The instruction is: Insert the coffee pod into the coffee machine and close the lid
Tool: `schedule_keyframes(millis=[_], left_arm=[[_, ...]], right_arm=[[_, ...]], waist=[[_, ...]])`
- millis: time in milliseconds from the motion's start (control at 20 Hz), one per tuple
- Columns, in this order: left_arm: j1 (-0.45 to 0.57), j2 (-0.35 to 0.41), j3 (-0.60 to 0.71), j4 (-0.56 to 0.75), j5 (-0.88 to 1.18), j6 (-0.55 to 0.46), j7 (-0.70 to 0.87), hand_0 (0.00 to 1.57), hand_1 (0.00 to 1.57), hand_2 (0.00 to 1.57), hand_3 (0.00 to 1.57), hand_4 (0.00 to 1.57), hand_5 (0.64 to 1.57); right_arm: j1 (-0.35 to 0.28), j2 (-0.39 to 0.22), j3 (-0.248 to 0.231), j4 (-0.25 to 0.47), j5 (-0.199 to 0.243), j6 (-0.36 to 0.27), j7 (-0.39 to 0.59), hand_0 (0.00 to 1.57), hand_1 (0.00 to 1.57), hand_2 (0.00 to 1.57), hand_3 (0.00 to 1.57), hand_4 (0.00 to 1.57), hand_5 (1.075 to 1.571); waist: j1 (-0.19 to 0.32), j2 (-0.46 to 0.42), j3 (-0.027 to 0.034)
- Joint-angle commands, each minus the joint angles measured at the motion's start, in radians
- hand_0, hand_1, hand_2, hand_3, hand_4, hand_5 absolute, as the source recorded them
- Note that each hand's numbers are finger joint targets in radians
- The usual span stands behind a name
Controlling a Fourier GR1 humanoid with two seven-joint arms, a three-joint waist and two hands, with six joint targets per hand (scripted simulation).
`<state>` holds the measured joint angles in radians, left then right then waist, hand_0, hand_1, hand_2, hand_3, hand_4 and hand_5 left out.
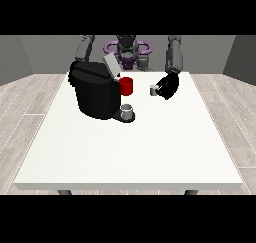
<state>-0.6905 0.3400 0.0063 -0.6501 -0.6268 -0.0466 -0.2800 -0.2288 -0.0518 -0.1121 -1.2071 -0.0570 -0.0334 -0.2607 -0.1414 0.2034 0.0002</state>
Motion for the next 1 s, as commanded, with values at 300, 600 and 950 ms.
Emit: schedule_keyframes(millis=[300, 600, 950], left_arm=[[-0.106, -0.037, 0.035, -0.022, 0.029, -0.074, 0.054, 1.42, 1.42, 1.41, 1.33, 0.57, 1.571], [-0.090, -0.066, 0.013, -0.082, 0.055, -0.203, 0.102, 1.45, 1.45, 1.45, 1.39, 0.60, 1.571], [-0.053, -0.081, 0.023, -0.137, 0.039, -0.174, 0.131, 1.50, 1.50, 1.47, 1.40, 0.63, 1.571]], right_arm=[[-0.021, -0.011, 0.020, 0.066, 0.024, 0.008, -0.009, 0.00, 0.00, 0.00, 0.00, 0.23, 1.571], [0.056, -0.007, 0.010, 0.093, 0.014, 0.007, -0.003, 0.00, 0.00, 0.00, 0.00, 0.25, 1.571], [0.081, -0.033, 0.009, 0.078, 0.007, 0.031, -0.004, 0.00, 0.00, 0.00, 0.00, 0.23, 1.571]], waist=[[0.000, -0.056, -0.0002], [0.038, -0.197, 0.0000], [0.013, -0.180, -0.0003]])
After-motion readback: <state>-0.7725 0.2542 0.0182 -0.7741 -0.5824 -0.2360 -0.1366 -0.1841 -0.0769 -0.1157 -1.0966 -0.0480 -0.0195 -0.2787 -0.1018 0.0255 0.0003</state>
